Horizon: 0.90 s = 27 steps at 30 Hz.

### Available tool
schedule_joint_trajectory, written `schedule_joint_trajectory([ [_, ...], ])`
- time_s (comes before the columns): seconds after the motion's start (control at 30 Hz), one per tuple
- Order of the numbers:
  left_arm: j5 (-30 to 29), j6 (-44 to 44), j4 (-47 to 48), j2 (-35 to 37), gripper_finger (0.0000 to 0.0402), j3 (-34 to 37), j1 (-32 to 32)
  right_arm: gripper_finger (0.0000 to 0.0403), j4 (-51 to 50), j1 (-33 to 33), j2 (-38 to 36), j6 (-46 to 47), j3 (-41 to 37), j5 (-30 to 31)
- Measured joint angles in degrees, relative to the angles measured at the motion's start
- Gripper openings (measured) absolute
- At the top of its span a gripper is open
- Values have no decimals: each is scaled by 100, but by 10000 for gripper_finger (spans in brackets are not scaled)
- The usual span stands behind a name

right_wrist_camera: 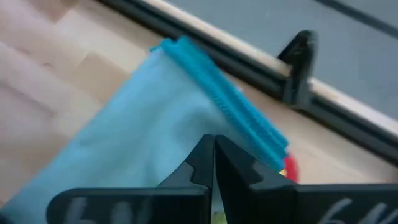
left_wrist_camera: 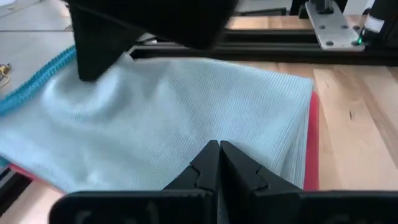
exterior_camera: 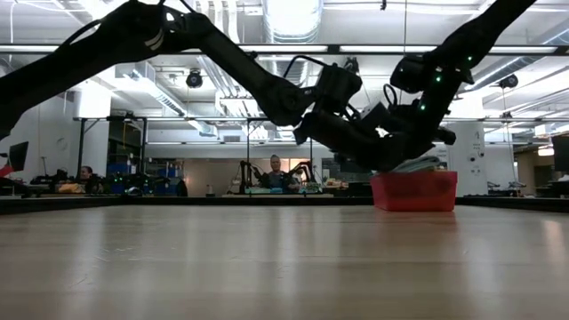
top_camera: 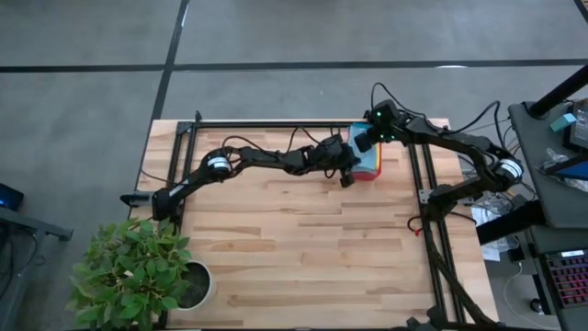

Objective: Fold microfiber towels
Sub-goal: Put the folded blue microfiber towel into the red bin

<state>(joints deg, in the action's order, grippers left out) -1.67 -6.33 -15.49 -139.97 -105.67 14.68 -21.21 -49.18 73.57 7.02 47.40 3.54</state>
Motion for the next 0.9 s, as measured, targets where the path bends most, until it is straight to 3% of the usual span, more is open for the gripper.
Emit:
schedule_joint_trajectory([
  [0.23,154,-2,58,5,0,7,-46,9,428,-156,135,-385,-2,823],
  [0.43,181,-2,44,5,0,12,-52,9,-31,-172,-70,-339,204,538],
  [0.63,181,-4,22,5,0,-10,-52,9,-1039,161,-564,189,345,-326],
  [0.77,181,-4,7,5,0,-10,-52,9,-1369,310,-691,403,139,-335],
  [0.9,179,-6,2,5,0,-10,-52,9,-953,337,-545,497,-122,-142],
])
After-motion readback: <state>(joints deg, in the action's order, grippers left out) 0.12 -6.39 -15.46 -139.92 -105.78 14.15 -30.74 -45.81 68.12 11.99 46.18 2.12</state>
